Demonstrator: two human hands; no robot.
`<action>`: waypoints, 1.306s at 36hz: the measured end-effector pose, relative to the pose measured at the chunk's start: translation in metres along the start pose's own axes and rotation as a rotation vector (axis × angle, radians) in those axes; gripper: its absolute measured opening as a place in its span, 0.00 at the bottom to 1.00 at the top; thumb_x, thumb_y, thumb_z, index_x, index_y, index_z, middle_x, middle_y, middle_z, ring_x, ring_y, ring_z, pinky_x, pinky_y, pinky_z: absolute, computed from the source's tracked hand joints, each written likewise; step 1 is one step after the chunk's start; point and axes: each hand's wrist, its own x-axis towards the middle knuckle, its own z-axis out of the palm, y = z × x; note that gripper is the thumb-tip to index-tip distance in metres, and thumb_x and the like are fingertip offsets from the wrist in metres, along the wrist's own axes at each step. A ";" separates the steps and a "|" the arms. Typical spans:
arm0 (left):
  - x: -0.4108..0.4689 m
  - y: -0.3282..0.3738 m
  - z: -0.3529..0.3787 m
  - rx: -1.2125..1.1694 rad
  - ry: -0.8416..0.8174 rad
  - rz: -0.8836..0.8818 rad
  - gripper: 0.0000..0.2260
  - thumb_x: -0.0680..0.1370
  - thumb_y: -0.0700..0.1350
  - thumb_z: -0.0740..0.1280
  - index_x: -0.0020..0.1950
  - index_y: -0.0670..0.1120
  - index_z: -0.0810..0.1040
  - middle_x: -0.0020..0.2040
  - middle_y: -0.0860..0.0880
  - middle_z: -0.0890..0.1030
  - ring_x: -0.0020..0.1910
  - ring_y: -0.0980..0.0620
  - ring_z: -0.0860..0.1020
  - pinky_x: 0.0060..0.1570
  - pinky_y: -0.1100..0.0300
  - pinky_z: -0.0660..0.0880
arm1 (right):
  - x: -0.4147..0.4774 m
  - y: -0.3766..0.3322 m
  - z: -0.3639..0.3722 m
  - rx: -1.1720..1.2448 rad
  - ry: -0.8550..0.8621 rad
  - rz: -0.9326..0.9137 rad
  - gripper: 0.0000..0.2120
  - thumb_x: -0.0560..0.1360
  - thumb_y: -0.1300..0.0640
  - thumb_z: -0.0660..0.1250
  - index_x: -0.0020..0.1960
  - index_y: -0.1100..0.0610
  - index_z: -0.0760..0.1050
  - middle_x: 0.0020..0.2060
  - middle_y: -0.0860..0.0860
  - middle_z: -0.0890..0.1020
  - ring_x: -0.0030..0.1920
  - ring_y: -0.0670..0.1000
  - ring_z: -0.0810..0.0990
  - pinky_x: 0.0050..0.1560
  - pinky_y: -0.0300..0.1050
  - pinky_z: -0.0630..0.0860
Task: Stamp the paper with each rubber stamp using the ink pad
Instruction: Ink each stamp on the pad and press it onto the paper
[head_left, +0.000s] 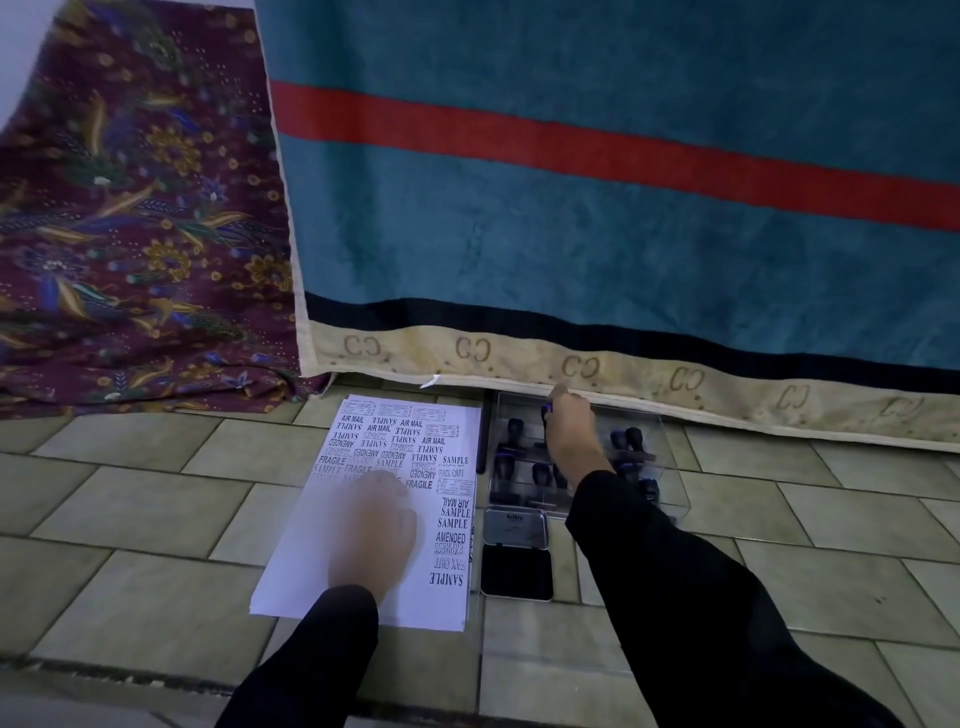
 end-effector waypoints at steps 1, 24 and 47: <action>0.000 0.000 0.000 0.001 0.001 0.001 0.14 0.69 0.51 0.49 0.47 0.50 0.71 0.47 0.52 0.72 0.50 0.48 0.70 0.64 0.48 0.60 | 0.000 0.002 0.001 -0.002 -0.016 0.006 0.11 0.74 0.70 0.59 0.56 0.62 0.70 0.51 0.62 0.77 0.50 0.62 0.77 0.44 0.48 0.73; 0.001 -0.001 0.001 0.011 -0.002 0.003 0.12 0.69 0.50 0.51 0.47 0.50 0.71 0.47 0.51 0.73 0.50 0.48 0.71 0.64 0.46 0.63 | 0.006 0.052 -0.035 -0.192 0.071 0.061 0.12 0.71 0.70 0.60 0.52 0.65 0.77 0.53 0.63 0.78 0.52 0.62 0.78 0.50 0.49 0.77; 0.000 0.000 -0.002 0.015 -0.020 0.004 0.10 0.70 0.49 0.54 0.47 0.50 0.71 0.47 0.51 0.72 0.50 0.48 0.71 0.63 0.47 0.63 | 0.019 0.069 -0.036 0.183 0.077 0.122 0.10 0.71 0.63 0.69 0.52 0.61 0.75 0.49 0.60 0.81 0.50 0.58 0.80 0.47 0.44 0.74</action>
